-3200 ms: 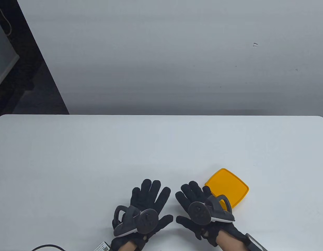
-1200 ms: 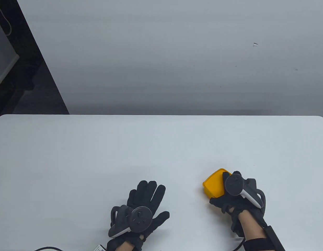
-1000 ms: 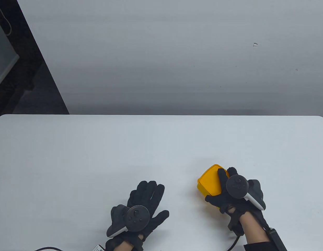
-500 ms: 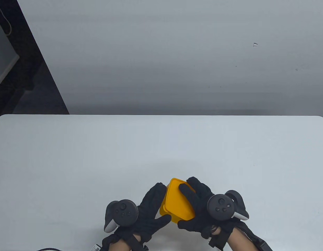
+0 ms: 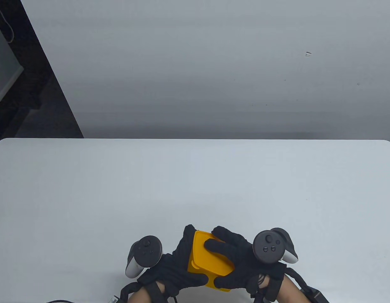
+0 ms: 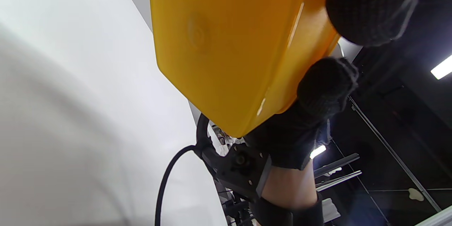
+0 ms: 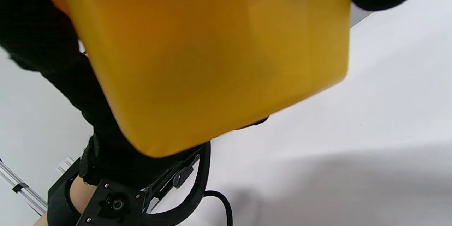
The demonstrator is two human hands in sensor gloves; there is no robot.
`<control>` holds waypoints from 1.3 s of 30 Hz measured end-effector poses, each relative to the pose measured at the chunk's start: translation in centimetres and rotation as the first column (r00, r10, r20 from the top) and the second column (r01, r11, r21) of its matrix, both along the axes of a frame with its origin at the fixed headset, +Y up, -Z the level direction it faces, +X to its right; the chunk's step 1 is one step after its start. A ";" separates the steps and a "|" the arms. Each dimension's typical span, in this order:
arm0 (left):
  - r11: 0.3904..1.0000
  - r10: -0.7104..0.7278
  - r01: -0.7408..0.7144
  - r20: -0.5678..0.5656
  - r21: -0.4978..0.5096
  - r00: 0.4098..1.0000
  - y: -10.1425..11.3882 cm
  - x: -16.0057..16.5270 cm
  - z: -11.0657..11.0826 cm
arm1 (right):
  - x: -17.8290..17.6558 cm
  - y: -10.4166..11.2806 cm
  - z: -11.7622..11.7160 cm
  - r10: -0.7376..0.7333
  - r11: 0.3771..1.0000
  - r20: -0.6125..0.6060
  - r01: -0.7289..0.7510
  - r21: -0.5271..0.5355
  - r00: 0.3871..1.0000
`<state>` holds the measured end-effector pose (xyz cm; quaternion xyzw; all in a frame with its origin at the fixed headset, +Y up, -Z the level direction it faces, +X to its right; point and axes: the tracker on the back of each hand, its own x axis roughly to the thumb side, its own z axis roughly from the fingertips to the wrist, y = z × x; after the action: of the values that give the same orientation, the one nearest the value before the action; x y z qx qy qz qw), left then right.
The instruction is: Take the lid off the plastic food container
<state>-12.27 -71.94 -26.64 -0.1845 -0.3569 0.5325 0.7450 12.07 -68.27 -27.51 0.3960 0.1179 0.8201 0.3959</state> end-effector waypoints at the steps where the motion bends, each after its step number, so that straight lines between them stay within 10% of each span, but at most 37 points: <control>1: 1.000 0.004 -0.004 0.003 -0.006 1.000 0.0 0.0 0.0 | 0.0 0.0 0.0 -0.002 1.000 -0.004 0.002 -0.002 1.000; 20: 0.982 -0.085 0.124 -0.254 0.141 0.963 0.1 0.3 0.0 | -1.3 0.7 1.2 0.078 0.988 0.068 -0.086 0.126 0.995; 29: 0.919 -0.207 0.310 -0.371 0.244 0.905 0.5 1.5 0.6 | -4.0 1.1 3.1 0.096 0.878 0.339 -0.240 0.414 0.936; 39: 0.875 -0.253 0.388 -0.410 0.289 0.876 0.7 1.6 0.8 | -4.8 1.5 3.7 0.089 0.810 0.359 -0.277 0.517 0.929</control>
<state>-10.64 -71.20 -25.88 -0.0008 -0.2702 0.3490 0.8973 7.28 -66.74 -23.78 0.3435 -0.1546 0.9058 0.1941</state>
